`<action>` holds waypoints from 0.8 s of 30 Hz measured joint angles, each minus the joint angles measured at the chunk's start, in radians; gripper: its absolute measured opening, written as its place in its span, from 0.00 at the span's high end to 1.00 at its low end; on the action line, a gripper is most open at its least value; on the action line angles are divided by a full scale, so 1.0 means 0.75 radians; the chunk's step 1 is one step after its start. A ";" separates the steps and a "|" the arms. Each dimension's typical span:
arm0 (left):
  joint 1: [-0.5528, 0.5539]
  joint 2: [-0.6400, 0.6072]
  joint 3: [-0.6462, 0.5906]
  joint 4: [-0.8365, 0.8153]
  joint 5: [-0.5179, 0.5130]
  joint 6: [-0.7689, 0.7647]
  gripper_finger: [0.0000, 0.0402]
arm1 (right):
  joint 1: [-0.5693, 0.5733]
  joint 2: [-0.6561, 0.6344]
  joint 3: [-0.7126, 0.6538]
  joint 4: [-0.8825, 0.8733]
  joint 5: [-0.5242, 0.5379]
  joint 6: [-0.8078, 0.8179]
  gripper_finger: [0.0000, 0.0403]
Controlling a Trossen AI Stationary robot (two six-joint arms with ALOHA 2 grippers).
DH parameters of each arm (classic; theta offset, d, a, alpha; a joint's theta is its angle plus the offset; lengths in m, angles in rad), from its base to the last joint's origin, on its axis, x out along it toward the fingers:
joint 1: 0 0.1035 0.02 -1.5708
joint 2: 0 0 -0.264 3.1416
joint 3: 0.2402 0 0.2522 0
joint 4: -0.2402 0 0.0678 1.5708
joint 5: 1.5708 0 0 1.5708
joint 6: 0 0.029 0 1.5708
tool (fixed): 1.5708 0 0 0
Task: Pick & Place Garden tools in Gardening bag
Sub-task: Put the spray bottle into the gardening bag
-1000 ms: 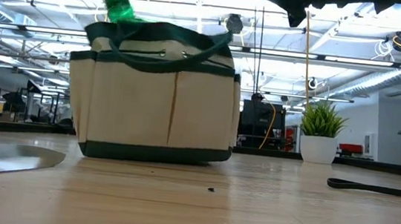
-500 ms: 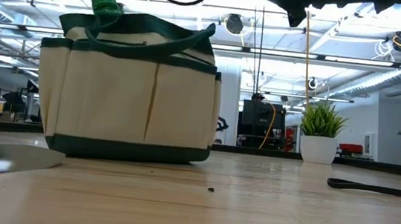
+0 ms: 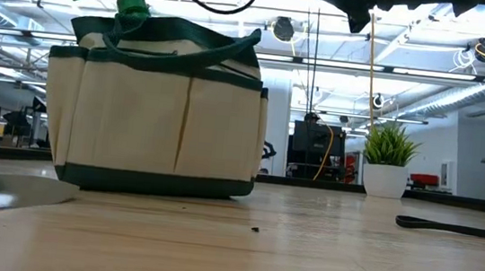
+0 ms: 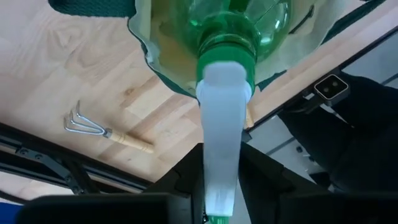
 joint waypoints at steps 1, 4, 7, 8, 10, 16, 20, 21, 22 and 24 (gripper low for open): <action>0.000 0.000 0.000 0.000 0.004 0.000 0.79 | 0.000 0.000 0.000 0.000 0.000 0.000 0.58; -0.001 0.000 0.000 0.000 0.012 -0.003 0.86 | -0.001 0.000 0.000 0.000 0.001 0.002 0.58; 0.000 0.000 0.000 0.000 0.024 -0.003 0.87 | -0.001 0.000 0.000 0.000 0.001 0.003 0.58; 0.000 0.000 0.000 0.000 0.039 -0.003 0.87 | 0.000 0.000 0.000 0.000 0.001 0.003 0.58; 0.000 0.000 0.000 0.000 0.077 -0.001 0.87 | -0.001 0.000 0.000 0.000 0.001 0.003 0.58; 0.000 -0.005 0.000 0.000 0.128 0.013 0.73 | -0.001 0.000 0.000 -0.003 0.000 0.003 0.58; 0.000 -0.015 0.002 -0.002 0.128 0.032 0.61 | -0.001 0.000 0.000 -0.004 0.000 0.003 0.58; 0.000 -0.015 0.002 -0.001 0.128 0.034 0.59 | -0.001 0.000 0.000 -0.004 0.000 0.003 0.58; 0.000 -0.020 0.001 0.001 0.127 0.039 0.57 | -0.001 0.000 0.000 -0.004 0.001 0.002 0.58; 0.000 -0.034 0.002 0.000 0.128 0.042 0.56 | -0.001 0.000 0.000 -0.004 0.001 0.001 0.58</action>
